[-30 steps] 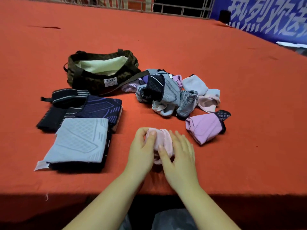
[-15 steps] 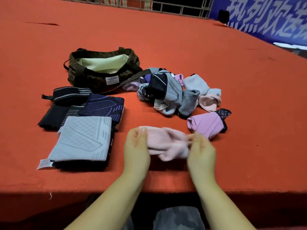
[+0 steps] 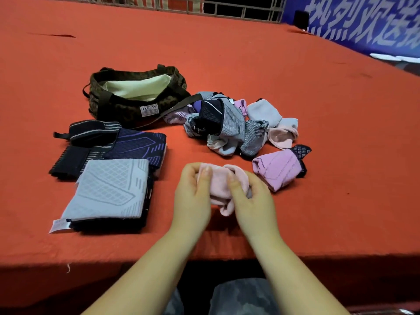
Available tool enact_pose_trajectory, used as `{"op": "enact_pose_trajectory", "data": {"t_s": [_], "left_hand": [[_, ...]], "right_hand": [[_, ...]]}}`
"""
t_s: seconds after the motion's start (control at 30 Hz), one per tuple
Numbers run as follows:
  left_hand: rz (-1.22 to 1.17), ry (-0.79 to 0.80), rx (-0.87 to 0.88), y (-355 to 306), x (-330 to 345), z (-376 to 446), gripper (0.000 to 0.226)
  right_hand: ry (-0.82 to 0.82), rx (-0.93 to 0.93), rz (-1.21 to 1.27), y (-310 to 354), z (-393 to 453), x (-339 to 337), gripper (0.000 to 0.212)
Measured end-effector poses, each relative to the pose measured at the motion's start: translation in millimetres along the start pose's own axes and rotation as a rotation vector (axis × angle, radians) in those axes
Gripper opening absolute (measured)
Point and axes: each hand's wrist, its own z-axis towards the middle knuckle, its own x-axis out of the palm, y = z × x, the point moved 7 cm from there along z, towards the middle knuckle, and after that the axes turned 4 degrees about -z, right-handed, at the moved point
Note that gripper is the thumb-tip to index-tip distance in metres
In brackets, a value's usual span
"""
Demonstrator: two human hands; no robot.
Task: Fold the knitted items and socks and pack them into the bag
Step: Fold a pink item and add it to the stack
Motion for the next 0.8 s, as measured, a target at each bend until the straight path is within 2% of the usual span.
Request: {"op": "enact_pose_trajectory", "data": {"t_s": [0.2, 0.37, 0.53, 0.67, 0.8], "left_hand": [[-0.039, 0.051, -0.01, 3.5, 9.5, -5.9, 0.019], [-0.001, -0.1, -0.018, -5.8, -7.7, -0.6, 0.016], [-0.086, -0.173, -0.053, -8.4, -16.5, 6.6, 0.017], [-0.118, -0.224, -0.109, -3.3, -24.5, 12.5, 0.02], [-0.098, -0.328, -0.035, -14.6, -46.3, 27.8, 0.016]], "right_hand": [[-0.105, 0.127, -0.014, -7.8, 4.3, -11.7, 0.03], [-0.17, 0.219, -0.088, -29.2, 21.2, -34.7, 0.036], [-0.254, 0.395, 0.031, -59.5, 28.5, -55.8, 0.044], [-0.383, 0.501, 0.118, -78.4, 29.1, -73.2, 0.031], [-0.498, 0.542, 0.229, -88.1, 29.1, -97.6, 0.028]]}}
